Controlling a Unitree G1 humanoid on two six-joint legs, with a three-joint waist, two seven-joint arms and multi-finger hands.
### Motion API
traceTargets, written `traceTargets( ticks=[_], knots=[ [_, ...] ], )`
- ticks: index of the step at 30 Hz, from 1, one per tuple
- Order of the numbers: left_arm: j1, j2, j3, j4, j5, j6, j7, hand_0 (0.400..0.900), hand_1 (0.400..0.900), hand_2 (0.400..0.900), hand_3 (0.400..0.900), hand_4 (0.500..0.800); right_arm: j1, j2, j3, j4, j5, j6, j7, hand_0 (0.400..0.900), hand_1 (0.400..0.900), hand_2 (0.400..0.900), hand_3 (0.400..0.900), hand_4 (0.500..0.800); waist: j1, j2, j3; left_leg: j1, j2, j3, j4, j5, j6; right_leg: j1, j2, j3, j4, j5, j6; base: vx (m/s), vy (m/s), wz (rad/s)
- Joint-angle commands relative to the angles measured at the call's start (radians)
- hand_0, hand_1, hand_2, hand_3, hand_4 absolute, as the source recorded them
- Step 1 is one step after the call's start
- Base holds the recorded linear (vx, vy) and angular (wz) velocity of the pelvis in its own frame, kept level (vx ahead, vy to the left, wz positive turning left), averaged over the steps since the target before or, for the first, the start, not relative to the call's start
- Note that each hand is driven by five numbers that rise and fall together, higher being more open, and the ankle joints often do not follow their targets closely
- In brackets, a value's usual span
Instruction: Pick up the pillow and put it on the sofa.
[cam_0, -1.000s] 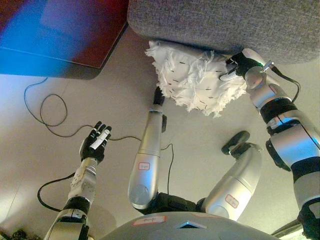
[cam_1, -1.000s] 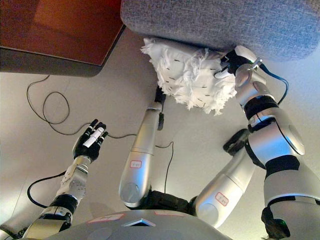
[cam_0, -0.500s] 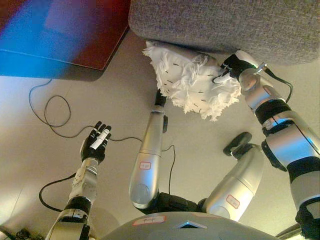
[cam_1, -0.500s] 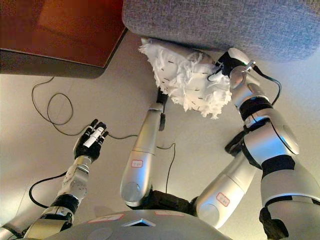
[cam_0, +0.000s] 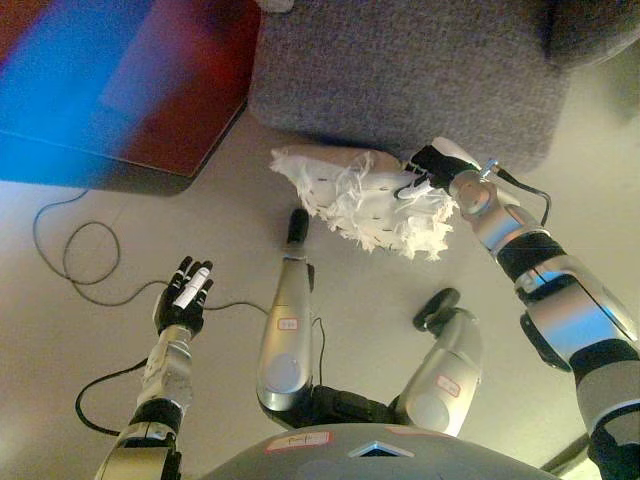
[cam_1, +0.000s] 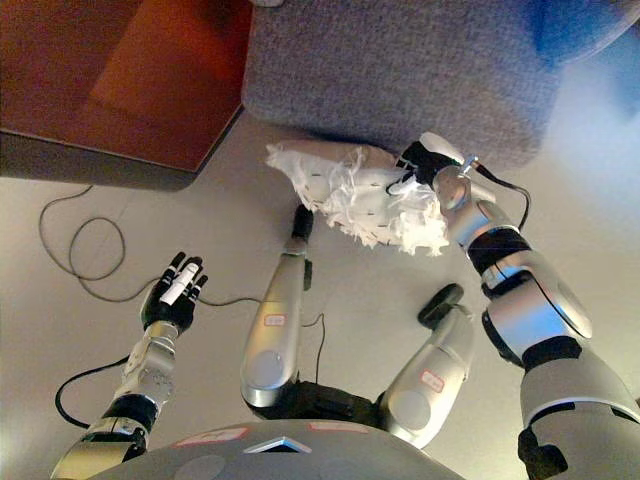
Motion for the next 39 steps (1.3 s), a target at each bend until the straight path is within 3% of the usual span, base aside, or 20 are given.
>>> traceTargets(
  ticks=[1, 6, 13, 20, 26, 30, 32, 36, 38, 39],
  knots=[
    [0.054, 0.081, 0.005, 0.01, 0.045, -0.013, 0.028, 0.9, 0.9, 0.9, 0.9, 0.8, 0.027, -0.049, -0.117, -0.186, 0.023, -0.081, 0.015, 0.4, 0.4, 0.4, 0.4, 0.5, -0.002, -0.049, -0.106, 0.13, 0.052, 0.035, 0.017, -0.076, 0.032, 0.082, -0.037, 0.005, -0.265, 0.224, 0.034, 0.14, -0.048, -0.09],
    [0.088, 0.07, 0.019, 0.003, 0.084, 0.007, 0.048, 0.9, 0.9, 0.9, 0.9, 0.8, 0.152, -0.091, -0.168, -0.333, -0.013, -0.114, 0.056, 0.4, 0.4, 0.4, 0.4, 0.5, -0.03, -0.075, -0.159, 0.254, 0.07, 0.07, -0.026, -0.079, 0.028, 0.216, -0.01, -0.029, -0.336, 0.236, 0.035, 0.15, -0.032, -0.13],
    [0.124, 0.052, 0.064, 0.039, 0.159, 0.046, 0.067, 0.9, 0.9, 0.9, 0.9, 0.8, 0.27, -0.179, -0.237, -0.539, 0.012, -0.159, 0.188, 0.4, 0.4, 0.4, 0.4, 0.5, -0.053, -0.104, -0.248, 0.406, 0.073, 0.096, -0.032, -0.115, 0.029, 0.396, 0.014, -0.029, -0.385, 0.219, 0.042, 0.16, 0.03, -0.12],
    [0.116, 0.041, 0.102, 0.104, 0.217, 0.072, 0.089, 0.9, 0.9, 0.9, 0.9, 0.8, 0.226, -0.247, -0.28, -0.666, 0.174, -0.19, 0.266, 0.4, 0.4, 0.4, 0.4, 0.5, -0.068, -0.133, -0.315, 0.515, 0.062, 0.137, -0.047, -0.143, 0.037, 0.499, 0.034, -0.039, -0.423, 0.242, 0.042, 0.11, 0.061, -0.21],
    [0.063, 0.038, 0.086, 0.14, 0.236, 0.088, 0.099, 0.9, 0.9, 0.9, 0.9, 0.8, 0.172, -0.292, -0.318, -0.662, 0.312, -0.205, 0.337, 0.4, 0.4, 0.4, 0.4, 0.5, -0.091, -0.15, -0.365, 0.54, 0.052, 0.184, -0.059, -0.143, 0.036, 0.547, 0.034, -0.048, -0.475, 0.3, 0.043, 0.07, 0.076, 0.14],
    [0.037, 0.031, 0.045, 0.157, 0.304, 0.106, 0.083, 0.9, 0.9, 0.9, 0.9, 0.8, 0.207, -0.393, -0.418, -0.62, 0.417, -0.188, 0.355, 0.4, 0.4, 0.4, 0.4, 0.5, -0.102, -0.177, -0.392, 0.494, 0.08, 0.254, 0.041, -0.175, 0.009, 0.604, -0.004, -0.131, -0.516, 0.366, 0.044, 0.12, 0.088, 0.7],
    [0.034, 0.032, 0.036, 0.166, 0.33, 0.116, 0.077, 0.9, 0.9, 0.9, 0.9, 0.8, 0.208, -0.408, -0.443, -0.579, 0.447, -0.177, 0.357, 0.4, 0.4, 0.4, 0.4, 0.5, -0.096, -0.184, -0.394, 0.47, 0.077, 0.234, 0.087, -0.202, 0.01, 0.617, -0.019, -0.142, -0.532, 0.371, 0.044, 0.13, 0.161, 0.32],
    [0.058, 0.034, 0.008, 0.214, 0.409, 0.126, 0.079, 0.9, 0.9, 0.9, 0.9, 0.8, 0.129, -0.427, -0.434, -0.392, 0.482, -0.163, 0.358, 0.4, 0.4, 0.4, 0.4, 0.5, -0.07, -0.189, -0.398, 0.442, 0.008, 0.202, 0.133, -0.275, 0.072, 0.585, -0.057, -0.102, -0.515, 0.479, 0.044, 0.12, 0.223, 0.05],
    [0.072, 0.055, -0.004, 0.23, 0.417, 0.122, 0.072, 0.9, 0.9, 0.9, 0.9, 0.8, 0.09, -0.437, -0.409, -0.341, 0.51, -0.149, 0.36, 0.4, 0.4, 0.4, 0.4, 0.5, -0.075, -0.186, -0.399, 0.45, -0.018, 0.203, 0.113, -0.271, 0.104, 0.555, -0.043, -0.046, -0.434, 0.458, 0.044, 0.16, 0.24, 0.13],
    [0.075, 0.07, -0.012, 0.248, 0.433, 0.118, 0.067, 0.9, 0.9, 0.9, 0.9, 0.8, 0.075, -0.445, -0.392, -0.319, 0.531, -0.137, 0.357, 0.4, 0.4, 0.4, 0.4, 0.5, -0.084, -0.183, -0.4, 0.465, -0.036, 0.199, 0.097, -0.273, 0.12, 0.53, -0.01, -0.014, -0.399, 0.451, 0.038, 0.2, 0.186, 0.27]
  ],
)
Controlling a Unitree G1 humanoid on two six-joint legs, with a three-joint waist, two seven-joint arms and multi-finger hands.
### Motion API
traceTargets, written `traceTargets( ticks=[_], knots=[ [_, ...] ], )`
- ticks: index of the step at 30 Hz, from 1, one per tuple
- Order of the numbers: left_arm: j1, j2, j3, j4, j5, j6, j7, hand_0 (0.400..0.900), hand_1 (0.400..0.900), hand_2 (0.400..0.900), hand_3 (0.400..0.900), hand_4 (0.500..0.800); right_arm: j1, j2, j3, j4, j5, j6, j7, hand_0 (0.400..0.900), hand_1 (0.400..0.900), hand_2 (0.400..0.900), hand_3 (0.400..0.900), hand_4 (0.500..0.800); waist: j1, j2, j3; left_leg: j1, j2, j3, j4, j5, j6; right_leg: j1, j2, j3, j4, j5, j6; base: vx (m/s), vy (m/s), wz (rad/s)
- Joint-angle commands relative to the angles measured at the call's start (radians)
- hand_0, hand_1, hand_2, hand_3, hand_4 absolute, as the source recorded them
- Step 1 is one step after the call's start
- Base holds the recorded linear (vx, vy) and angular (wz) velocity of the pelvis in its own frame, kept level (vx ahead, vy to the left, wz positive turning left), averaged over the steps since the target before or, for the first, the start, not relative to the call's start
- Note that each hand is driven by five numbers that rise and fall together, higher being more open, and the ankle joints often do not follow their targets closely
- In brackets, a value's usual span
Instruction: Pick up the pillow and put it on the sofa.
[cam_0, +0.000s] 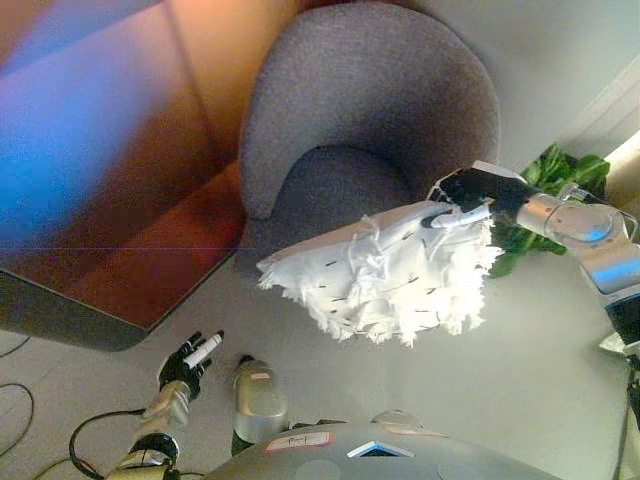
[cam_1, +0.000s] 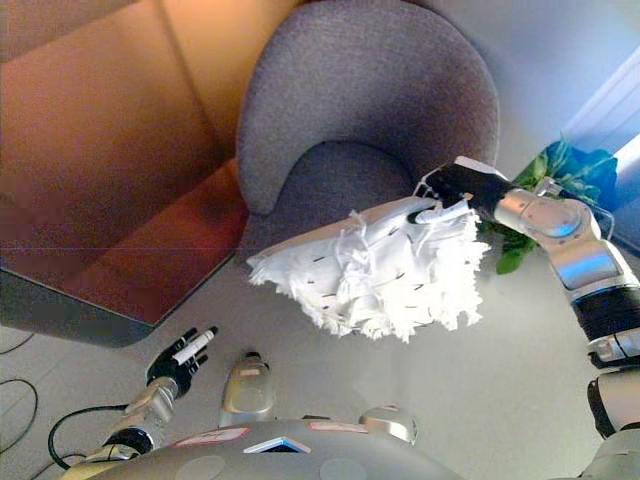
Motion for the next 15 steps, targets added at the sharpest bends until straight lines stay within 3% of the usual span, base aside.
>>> traceTargets(
  ticks=[1, 5, 11, 15],
  knots=[
    [-0.003, 0.097, -0.044, 0.01, 0.07, -0.052, -0.006, 0.9, 0.9, 0.9, 0.9, 0.8, -0.285, -0.056, -0.071, 0.061, 0.185, -0.058, -0.047, 0.4, 0.4, 0.4, 0.4, 0.5, 0.029, -0.023, -0.043, 0.165, -0.051, -0.011, -0.065, -0.024, 0.032, -0.122, 0.002, 0.088, 0.048, 0.139, 0.098, 0.23, 0.143, 0.24],
    [-0.001, 0.131, -0.053, 0.009, 0.077, -0.066, -0.028, 0.9, 0.9, 0.9, 0.9, 0.8, -0.36, -0.06, -0.015, 0.178, 0.201, -0.097, -0.026, 0.4, 0.4, 0.4, 0.4, 0.5, 0.015, -0.025, -0.051, 0.223, -0.086, 0.011, -0.177, 0.006, 0.036, -0.181, 0.068, 0.098, -0.035, 0.153, 0.1, 0.22, -0.009, 0.22],
    [-0.017, 0.144, -0.074, -0.008, 0.079, -0.071, -0.047, 0.9, 0.9, 0.9, 0.9, 0.8, -0.399, -0.077, -0.013, 0.269, 0.201, -0.107, 0.024, 0.4, 0.4, 0.4, 0.4, 0.5, -0.021, -0.056, -0.046, 0.267, -0.114, -0.036, -0.237, -0.028, 0.061, -0.278, 0.149, 0.193, -0.155, 0.158, 0.098, 0.27, -0.232, 0.45],
    [-0.005, 0.133, -0.064, 0.014, 0.074, -0.078, -0.046, 0.9, 0.9, 0.9, 0.9, 0.8, -0.42, -0.094, 0.0, 0.333, 0.2, -0.097, 0.056, 0.4, 0.4, 0.4, 0.4, 0.5, -0.021, -0.063, -0.045, 0.268, -0.08, -0.095, -0.203, -0.045, 0.058, -0.233, 0.204, 0.225, -0.139, 0.012, 0.067, 0.27, -0.314, 0.5]
  ],
)
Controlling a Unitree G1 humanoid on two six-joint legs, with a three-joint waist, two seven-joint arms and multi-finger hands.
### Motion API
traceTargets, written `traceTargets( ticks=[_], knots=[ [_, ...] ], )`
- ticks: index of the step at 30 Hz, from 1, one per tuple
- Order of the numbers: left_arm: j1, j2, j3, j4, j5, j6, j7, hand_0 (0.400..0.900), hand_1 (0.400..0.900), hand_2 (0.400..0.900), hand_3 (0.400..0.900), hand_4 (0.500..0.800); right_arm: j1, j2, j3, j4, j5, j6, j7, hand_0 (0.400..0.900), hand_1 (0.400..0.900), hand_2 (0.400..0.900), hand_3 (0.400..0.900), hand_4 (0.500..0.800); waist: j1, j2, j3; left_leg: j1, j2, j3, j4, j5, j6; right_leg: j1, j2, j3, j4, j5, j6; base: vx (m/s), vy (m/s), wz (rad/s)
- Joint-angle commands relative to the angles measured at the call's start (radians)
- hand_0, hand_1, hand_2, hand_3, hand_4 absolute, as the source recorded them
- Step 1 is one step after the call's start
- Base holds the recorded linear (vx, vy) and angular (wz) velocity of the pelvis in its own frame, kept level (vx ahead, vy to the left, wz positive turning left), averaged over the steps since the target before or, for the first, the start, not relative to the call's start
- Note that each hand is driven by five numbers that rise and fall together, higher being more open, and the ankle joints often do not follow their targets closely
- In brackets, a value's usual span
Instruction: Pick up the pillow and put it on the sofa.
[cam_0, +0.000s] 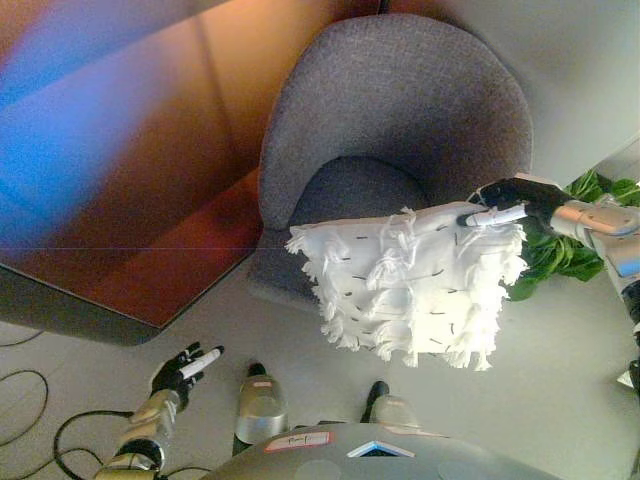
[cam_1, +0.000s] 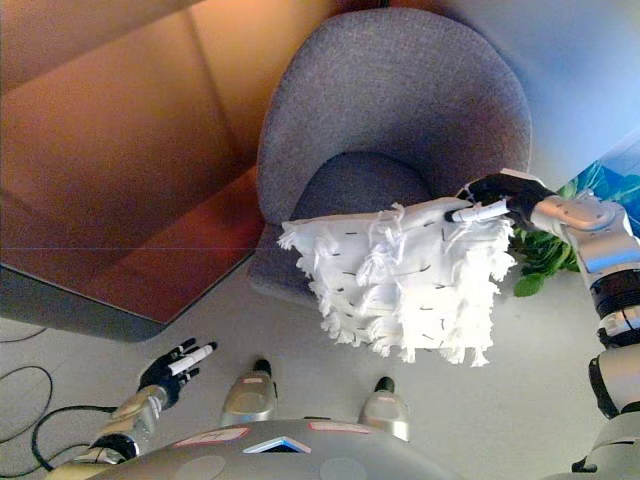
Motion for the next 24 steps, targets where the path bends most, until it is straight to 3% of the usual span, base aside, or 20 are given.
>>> traceTargets(
  ticks=[1, 3, 8, 15, 21, 22, 23, 24],
  knots=[
    [0.008, 0.066, 0.015, -0.005, 0.005, -0.05, 0.004, 0.9, 0.9, 0.9, 0.9, 0.8, -0.317, -0.067, -0.069, 0.028, 0.099, -0.073, -0.015, 0.4, 0.4, 0.4, 0.4, 0.5, 0.045, -0.04, -0.055, 0.19, -0.016, 0.001, -0.039, -0.084, 0.068, -0.084, 0.005, 0.078, -0.044, 0.125, 0.022, 0.3, -0.296, 0.21],
    [0.023, 0.057, 0.043, 0.011, 0.009, -0.052, -0.001, 0.9, 0.9, 0.9, 0.9, 0.8, -0.354, -0.066, -0.034, 0.059, 0.097, -0.06, -0.001, 0.4, 0.4, 0.4, 0.4, 0.5, 0.049, -0.038, -0.069, 0.227, 0.017, 0.023, -0.108, -0.03, 0.038, -0.056, 0.031, 0.064, -0.056, 0.095, 0.01, 0.2, -0.232, 0.01],
    [0.03, 0.028, 0.043, 0.042, -0.002, -0.083, -0.003, 0.9, 0.9, 0.9, 0.9, 0.8, -0.477, -0.061, 0.034, 0.237, 0.086, -0.081, 0.014, 0.4, 0.4, 0.4, 0.4, 0.5, 0.07, -0.025, -0.089, 0.239, 0.071, 0.037, -0.198, 0.079, -0.005, 0.009, 0.075, 0.02, -0.091, 0.041, -0.025, 0.19, -0.212, 0.19],
    [0.065, 0.023, 0.039, 0.057, 0.002, -0.108, -0.048, 0.9, 0.9, 0.9, 0.9, 0.8, -0.626, -0.124, 0.109, 0.365, 0.06, -0.011, -0.004, 0.4, 0.4, 0.4, 0.4, 0.5, 0.097, 0.023, -0.103, 0.21, 0.142, 0.045, -0.267, 0.238, -0.063, 0.051, 0.119, -0.083, -0.1, -0.013, -0.067, 0.11, -0.167, 0.45],
    [0.088, 0.015, 0.047, 0.08, 0.016, -0.138, -0.066, 0.9, 0.9, 0.9, 0.9, 0.8, -0.707, -0.15, 0.166, 0.458, -0.028, 0.084, 0.035, 0.4, 0.4, 0.4, 0.4, 0.5, 0.114, 0.041, -0.104, 0.168, 0.166, 0.061, -0.269, 0.326, -0.085, 0.066, 0.151, -0.139, -0.1, -0.05, -0.101, 0.07, -0.115, 0.41],
    [0.089, 0.015, 0.048, 0.078, 0.018, -0.136, -0.063, 0.9, 0.9, 0.9, 0.9, 0.8, -0.719, -0.15, 0.179, 0.473, -0.064, 0.093, -0.001, 0.412, 0.412, 0.412, 0.412, 0.507, 0.119, 0.044, -0.099, 0.17, 0.169, 0.065, -0.267, 0.331, -0.088, 0.07, 0.155, -0.145, -0.097, -0.056, -0.105, 0.07, -0.136, 0.24],
    [0.094, 0.014, 0.052, 0.072, 0.024, -0.134, -0.061, 0.9, 0.9, 0.9, 0.9, 0.8, -0.721, -0.146, 0.18, 0.481, -0.106, 0.138, -0.072, 0.9, 0.9, 0.9, 0.9, 0.8, 0.122, 0.049, -0.096, 0.168, 0.171, 0.069, -0.266, 0.334, -0.089, 0.071, 0.159, -0.15, -0.089, -0.063, -0.111, 0.07, -0.123, 0.16],
    [0.098, 0.014, 0.05, 0.071, 0.026, -0.136, -0.059, 0.9, 0.9, 0.9, 0.9, 0.8, -0.72, -0.141, 0.174, 0.486, -0.138, 0.161, -0.062, 0.9, 0.9, 0.9, 0.9, 0.8, 0.124, 0.053, -0.094, 0.167, 0.173, 0.071, -0.266, 0.337, -0.09, 0.069, 0.162, -0.152, -0.082, -0.07, -0.116, 0.06, -0.102, 0.13]
  ],
)
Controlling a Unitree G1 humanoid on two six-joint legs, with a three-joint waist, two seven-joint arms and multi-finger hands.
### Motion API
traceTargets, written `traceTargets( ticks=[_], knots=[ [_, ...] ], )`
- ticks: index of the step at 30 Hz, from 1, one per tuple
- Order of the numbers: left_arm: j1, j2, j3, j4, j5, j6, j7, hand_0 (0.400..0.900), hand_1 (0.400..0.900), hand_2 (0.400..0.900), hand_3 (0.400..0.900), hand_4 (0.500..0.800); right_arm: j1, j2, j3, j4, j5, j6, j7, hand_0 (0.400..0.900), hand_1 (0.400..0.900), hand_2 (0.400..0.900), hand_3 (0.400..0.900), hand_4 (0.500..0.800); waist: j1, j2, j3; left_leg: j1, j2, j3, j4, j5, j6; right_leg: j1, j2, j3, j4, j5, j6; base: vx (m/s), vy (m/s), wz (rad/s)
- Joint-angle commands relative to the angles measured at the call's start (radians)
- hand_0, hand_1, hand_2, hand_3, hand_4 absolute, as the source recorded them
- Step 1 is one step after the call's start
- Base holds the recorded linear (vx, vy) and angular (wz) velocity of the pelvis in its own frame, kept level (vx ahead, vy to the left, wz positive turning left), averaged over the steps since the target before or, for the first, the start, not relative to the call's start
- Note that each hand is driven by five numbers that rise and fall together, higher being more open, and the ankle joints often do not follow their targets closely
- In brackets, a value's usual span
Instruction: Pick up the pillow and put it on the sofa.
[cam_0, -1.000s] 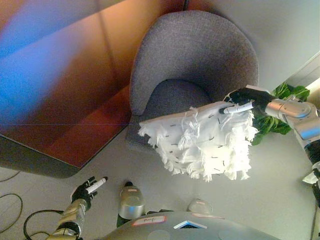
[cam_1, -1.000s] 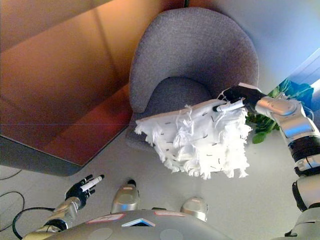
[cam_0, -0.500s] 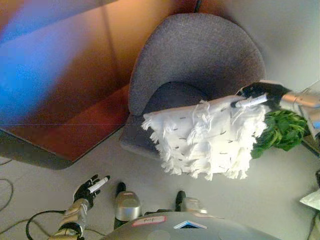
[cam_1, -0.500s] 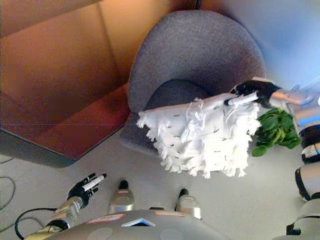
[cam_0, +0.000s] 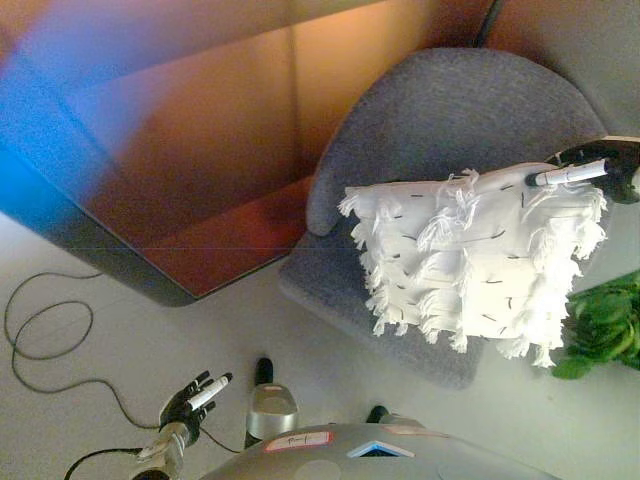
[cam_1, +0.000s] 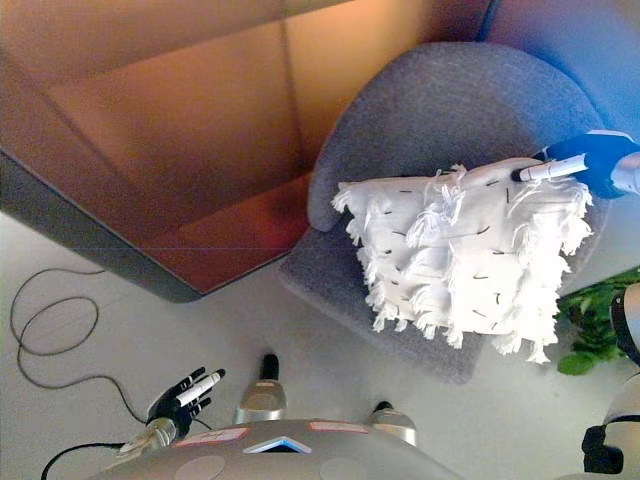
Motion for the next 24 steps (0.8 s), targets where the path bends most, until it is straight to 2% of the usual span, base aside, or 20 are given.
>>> traceTargets(
  ticks=[1, 10, 20, 24],
  knots=[
    [-0.013, 0.088, -0.031, -0.015, 0.02, -0.06, 0.002, 0.9, 0.9, 0.9, 0.9, 0.8, -0.287, -0.08, 0.028, 0.021, -0.069, 0.043, -0.112, 0.9, 0.9, 0.9, 0.9, 0.8, 0.051, -0.081, -0.039, 0.092, 0.096, 0.038, 0.016, 0.114, -0.059, -0.082, 0.003, -0.01, 0.094, -0.028, -0.053, 0.06, -0.086, 0.07],
    [-0.013, 0.107, -0.049, -0.051, -0.01, -0.046, 0.013, 0.9, 0.9, 0.9, 0.9, 0.8, -0.346, -0.069, 0.065, 0.056, -0.122, 0.079, -0.159, 0.9, 0.9, 0.9, 0.9, 0.8, 0.058, -0.045, -0.014, 0.072, 0.104, 0.022, 0.004, 0.141, -0.058, -0.097, 0.016, -0.005, 0.129, -0.052, -0.068, 0.01, -0.061, 0.02],
    [-0.011, 0.101, -0.046, -0.054, -0.035, -0.045, 0.003, 0.9, 0.9, 0.9, 0.9, 0.8, -0.342, -0.134, 0.079, 0.077, -0.118, 0.09, -0.187, 0.9, 0.9, 0.9, 0.9, 0.8, 0.039, -0.052, -0.018, 0.058, 0.108, 0.04, 0.024, 0.192, -0.066, -0.066, 0.028, 0.005, 0.107, -0.057, -0.078, -0.01, -0.01, -0.01],
    [-0.015, 0.098, -0.046, -0.046, -0.027, -0.048, -0.002, 0.9, 0.9, 0.9, 0.9, 0.8, -0.345, -0.157, 0.088, 0.072, -0.105, 0.086, -0.224, 0.9, 0.9, 0.9, 0.9, 0.8, 0.029, -0.063, -0.022, 0.053, 0.11, 0.037, 0.05, 0.204, -0.069, -0.059, 0.036, 0.019, 0.108, -0.062, -0.085, 0.01, -0.003, -0.09]
  ],
)
